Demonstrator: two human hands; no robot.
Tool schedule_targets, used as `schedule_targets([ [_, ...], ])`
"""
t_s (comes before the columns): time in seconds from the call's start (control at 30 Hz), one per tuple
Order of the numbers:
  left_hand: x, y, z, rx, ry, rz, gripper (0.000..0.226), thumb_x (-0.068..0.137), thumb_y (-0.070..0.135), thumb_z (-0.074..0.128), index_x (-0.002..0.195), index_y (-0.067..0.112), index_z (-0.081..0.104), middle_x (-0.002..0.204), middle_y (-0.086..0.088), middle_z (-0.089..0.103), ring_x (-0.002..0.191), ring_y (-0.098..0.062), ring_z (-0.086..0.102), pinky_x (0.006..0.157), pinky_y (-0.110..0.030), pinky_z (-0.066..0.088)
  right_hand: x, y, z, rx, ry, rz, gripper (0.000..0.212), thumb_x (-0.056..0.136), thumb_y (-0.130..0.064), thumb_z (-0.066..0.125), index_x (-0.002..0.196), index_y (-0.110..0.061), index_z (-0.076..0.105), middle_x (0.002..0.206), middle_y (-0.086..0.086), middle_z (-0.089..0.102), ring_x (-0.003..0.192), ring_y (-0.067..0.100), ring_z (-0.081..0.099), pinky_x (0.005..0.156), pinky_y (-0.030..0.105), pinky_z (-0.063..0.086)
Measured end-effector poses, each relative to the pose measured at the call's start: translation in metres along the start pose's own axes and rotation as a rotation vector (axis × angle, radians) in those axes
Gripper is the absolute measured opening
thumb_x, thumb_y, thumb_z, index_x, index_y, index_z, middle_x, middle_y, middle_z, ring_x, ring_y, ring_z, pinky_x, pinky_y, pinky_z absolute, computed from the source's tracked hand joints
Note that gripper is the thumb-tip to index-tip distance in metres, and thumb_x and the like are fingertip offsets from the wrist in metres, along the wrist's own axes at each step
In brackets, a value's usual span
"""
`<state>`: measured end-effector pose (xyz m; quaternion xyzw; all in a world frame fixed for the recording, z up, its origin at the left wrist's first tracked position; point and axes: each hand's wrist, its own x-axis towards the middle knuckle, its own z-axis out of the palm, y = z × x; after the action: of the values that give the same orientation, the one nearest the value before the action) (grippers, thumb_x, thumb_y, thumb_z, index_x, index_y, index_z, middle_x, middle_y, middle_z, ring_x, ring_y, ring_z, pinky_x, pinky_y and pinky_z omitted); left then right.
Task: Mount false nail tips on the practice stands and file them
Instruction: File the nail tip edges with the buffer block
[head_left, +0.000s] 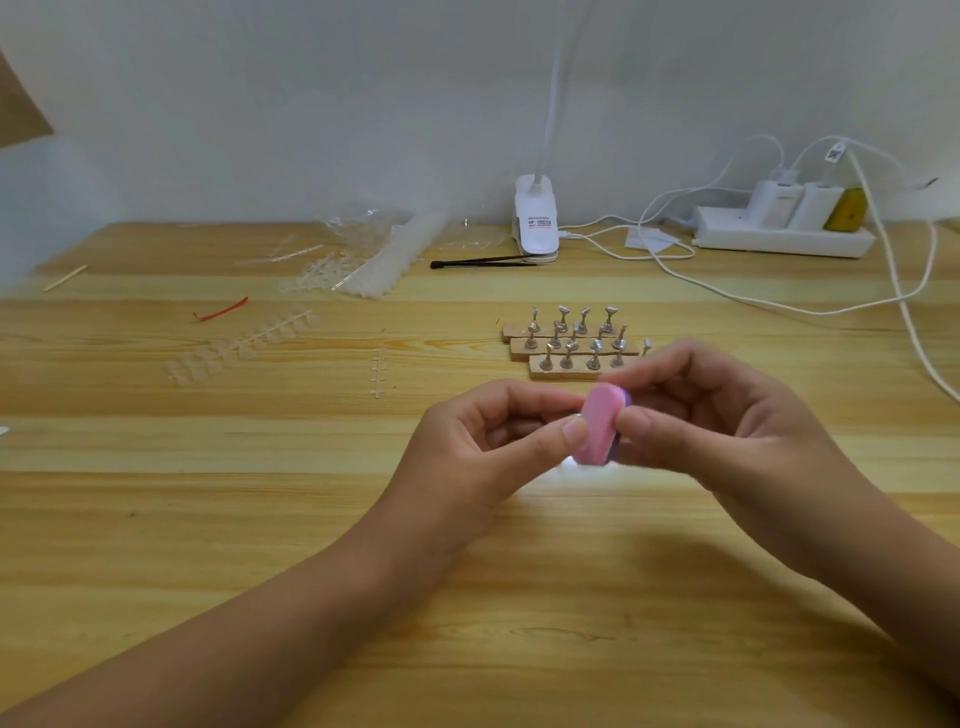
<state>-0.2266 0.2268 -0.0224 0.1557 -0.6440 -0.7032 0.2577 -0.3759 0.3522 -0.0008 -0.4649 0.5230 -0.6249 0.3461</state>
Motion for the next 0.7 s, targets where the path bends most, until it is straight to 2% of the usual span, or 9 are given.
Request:
schedule_targets([
  [0.07,0.0,-0.0001,0.0003,0.001,0.005,0.0,0.032,0.077,0.026,0.078,0.105,0.01,0.074,0.098,-0.004,0.077,0.09,-0.011,0.072,0.076,-0.017,0.053,-0.0009,0.0002,-0.0009,-0.032,-0.083,0.046,0.018,0.077,-0.02,0.079,0.092,-0.017,0.071,0.094,0.01,0.075,0.086,0.023,0.073,0.075,0.027,0.058],
  [0.2,0.0006,0.0002,-0.0003,0.011,0.014,0.014,0.037,0.074,0.028,0.073,0.105,0.009,0.073,0.097,-0.004,0.077,0.088,-0.01,0.071,0.074,-0.015,0.052,-0.0008,-0.0004,-0.0028,-0.031,-0.006,0.021,0.021,0.073,-0.018,0.077,0.092,-0.013,0.071,0.089,0.008,0.074,0.084,0.02,0.073,0.075,0.026,0.057],
  [0.3,0.0007,0.0002,0.0002,-0.002,0.029,0.02,0.033,0.074,0.027,0.073,0.102,0.011,0.074,0.09,-0.001,0.077,0.083,-0.006,0.071,0.073,-0.014,0.051,-0.0029,-0.0008,-0.0006,-0.065,-0.166,0.119,0.022,0.076,-0.016,0.078,0.095,-0.01,0.069,0.089,0.012,0.073,0.084,0.024,0.072,0.076,0.029,0.057],
  [0.33,0.0013,0.0005,0.0,-0.012,0.036,0.023,0.031,0.074,0.027,0.073,0.101,0.012,0.075,0.088,0.0,0.077,0.083,-0.007,0.071,0.072,-0.014,0.052,-0.0037,0.0,0.0009,-0.073,-0.172,0.122,0.022,0.076,-0.017,0.077,0.095,-0.01,0.069,0.088,0.012,0.073,0.084,0.023,0.072,0.076,0.028,0.057],
  [0.5,0.004,-0.0005,-0.0034,-0.029,0.063,0.012,0.019,0.081,0.026,0.075,0.099,0.02,0.076,0.098,-0.005,0.077,0.093,-0.014,0.073,0.077,-0.016,0.053,-0.0017,0.0013,0.0053,0.002,0.019,0.048,0.02,0.072,-0.02,0.075,0.091,-0.014,0.069,0.089,0.006,0.075,0.083,0.017,0.073,0.074,0.023,0.057],
  [0.63,0.0023,-0.0014,-0.0023,-0.043,0.012,-0.012,0.02,0.082,0.029,0.074,0.101,0.024,0.075,0.1,-0.004,0.076,0.093,-0.015,0.072,0.078,-0.018,0.054,-0.0032,0.0027,0.0051,-0.029,-0.033,0.072,0.024,0.072,-0.022,0.081,0.093,-0.017,0.069,0.09,0.009,0.074,0.085,0.02,0.073,0.074,0.023,0.057],
  [0.7,0.002,-0.0009,-0.0024,-0.054,0.007,-0.017,0.025,0.08,0.032,0.074,0.102,0.022,0.075,0.101,-0.004,0.076,0.092,-0.014,0.073,0.078,-0.018,0.054,-0.0027,0.0033,0.0053,0.0,0.018,0.031,0.025,0.073,-0.029,0.082,0.092,-0.02,0.07,0.092,0.008,0.074,0.086,0.02,0.073,0.076,0.024,0.057],
])
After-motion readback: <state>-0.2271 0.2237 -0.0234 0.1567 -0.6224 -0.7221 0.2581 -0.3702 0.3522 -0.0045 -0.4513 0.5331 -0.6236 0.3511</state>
